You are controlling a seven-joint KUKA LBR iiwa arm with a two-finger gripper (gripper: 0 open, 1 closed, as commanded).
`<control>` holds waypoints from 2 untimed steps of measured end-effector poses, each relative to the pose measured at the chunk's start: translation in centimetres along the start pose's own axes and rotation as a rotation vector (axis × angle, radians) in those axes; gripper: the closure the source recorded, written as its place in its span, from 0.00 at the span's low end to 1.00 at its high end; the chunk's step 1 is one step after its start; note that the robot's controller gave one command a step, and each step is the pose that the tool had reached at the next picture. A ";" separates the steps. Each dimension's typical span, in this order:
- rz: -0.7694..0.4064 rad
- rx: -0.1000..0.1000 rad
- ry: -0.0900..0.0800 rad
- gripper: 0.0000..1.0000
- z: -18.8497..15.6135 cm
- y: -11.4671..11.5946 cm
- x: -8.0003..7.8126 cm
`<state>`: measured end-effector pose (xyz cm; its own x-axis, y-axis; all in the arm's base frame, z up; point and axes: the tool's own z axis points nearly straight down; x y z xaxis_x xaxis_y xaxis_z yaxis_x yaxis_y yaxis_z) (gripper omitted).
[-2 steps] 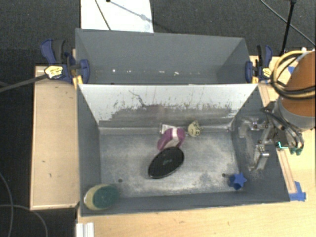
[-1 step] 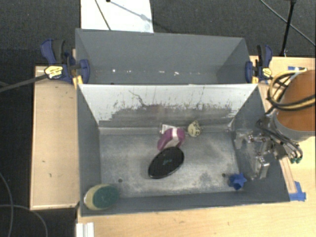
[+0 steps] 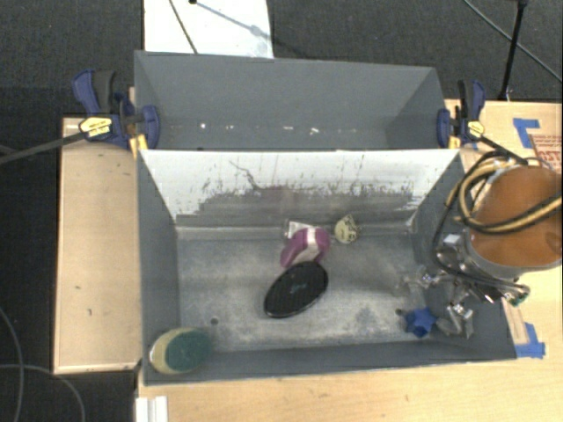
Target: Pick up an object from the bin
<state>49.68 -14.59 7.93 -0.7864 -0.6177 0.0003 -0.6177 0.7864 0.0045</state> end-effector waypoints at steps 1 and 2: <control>-0.082 -0.002 -0.014 0.00 0.6 1.4 0.8; -0.084 0.000 -0.006 1.00 0.7 1.2 1.3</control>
Offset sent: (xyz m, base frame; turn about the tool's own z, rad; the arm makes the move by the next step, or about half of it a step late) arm -0.0192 -0.0036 -0.0091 -0.0842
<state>47.92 -14.47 7.21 -0.7316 -0.6817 -0.0063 -0.6817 0.7316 0.0038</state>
